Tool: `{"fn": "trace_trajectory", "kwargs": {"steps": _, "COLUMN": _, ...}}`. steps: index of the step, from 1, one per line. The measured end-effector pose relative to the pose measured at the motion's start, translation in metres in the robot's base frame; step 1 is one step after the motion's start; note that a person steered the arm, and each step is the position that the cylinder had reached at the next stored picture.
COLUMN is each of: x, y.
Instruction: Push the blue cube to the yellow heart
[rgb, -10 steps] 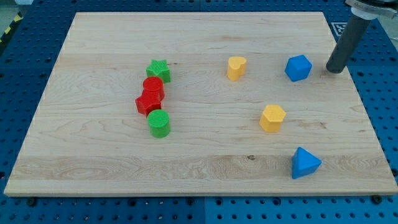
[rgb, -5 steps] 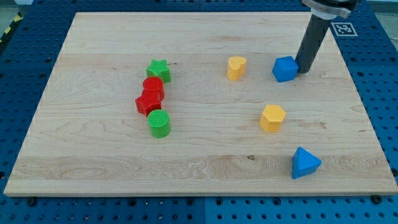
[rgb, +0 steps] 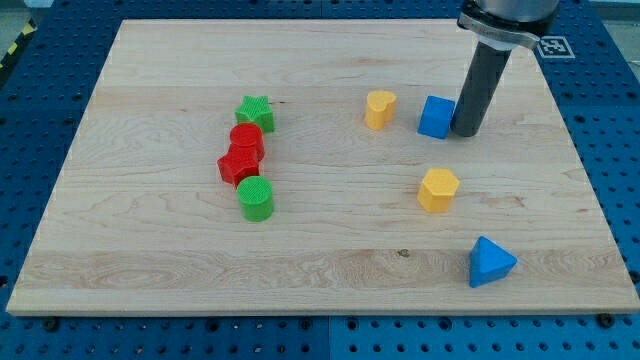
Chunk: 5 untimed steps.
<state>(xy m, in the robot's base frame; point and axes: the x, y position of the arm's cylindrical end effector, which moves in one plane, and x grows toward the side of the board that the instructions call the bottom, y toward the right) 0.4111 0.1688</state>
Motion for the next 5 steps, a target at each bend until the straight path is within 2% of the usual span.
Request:
{"fn": "trace_trajectory", "kwargs": {"steps": 2, "x": -0.003, "y": -0.014}}
{"fn": "trace_trajectory", "kwargs": {"steps": 5, "x": -0.033, "y": -0.005}}
